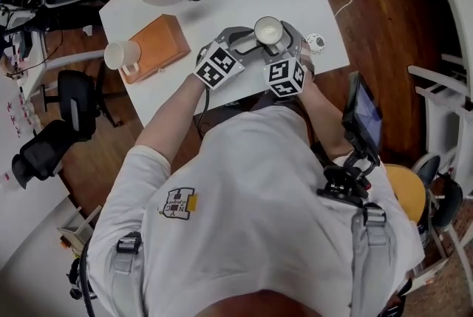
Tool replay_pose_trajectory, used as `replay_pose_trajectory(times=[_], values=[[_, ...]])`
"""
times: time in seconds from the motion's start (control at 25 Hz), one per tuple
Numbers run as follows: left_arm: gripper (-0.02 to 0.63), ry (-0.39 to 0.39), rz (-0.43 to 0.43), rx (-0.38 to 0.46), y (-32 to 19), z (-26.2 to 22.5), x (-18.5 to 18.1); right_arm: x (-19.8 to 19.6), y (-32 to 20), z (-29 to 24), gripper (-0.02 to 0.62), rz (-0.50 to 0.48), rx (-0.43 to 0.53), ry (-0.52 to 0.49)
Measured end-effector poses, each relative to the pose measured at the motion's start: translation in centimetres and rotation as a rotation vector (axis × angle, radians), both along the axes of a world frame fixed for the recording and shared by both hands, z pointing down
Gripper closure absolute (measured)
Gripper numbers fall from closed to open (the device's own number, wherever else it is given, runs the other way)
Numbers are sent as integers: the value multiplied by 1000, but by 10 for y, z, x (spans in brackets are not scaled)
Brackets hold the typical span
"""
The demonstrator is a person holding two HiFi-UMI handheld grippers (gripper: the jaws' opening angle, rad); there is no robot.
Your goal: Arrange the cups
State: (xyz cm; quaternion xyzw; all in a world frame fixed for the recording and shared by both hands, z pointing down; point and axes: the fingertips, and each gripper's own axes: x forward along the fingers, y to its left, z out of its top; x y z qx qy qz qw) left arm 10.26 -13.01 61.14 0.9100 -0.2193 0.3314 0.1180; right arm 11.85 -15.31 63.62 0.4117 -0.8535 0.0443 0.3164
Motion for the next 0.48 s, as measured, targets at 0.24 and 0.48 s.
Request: replay_pose_trajectory(times=[0.24, 0.48], values=[[417, 51, -66, 39, 17, -23, -31, -32, 17, -23, 222, -90, -9, 20], [417, 80, -256, 154, 27, -63, -107, -113, 23, -64, 224, -283, 54, -4]])
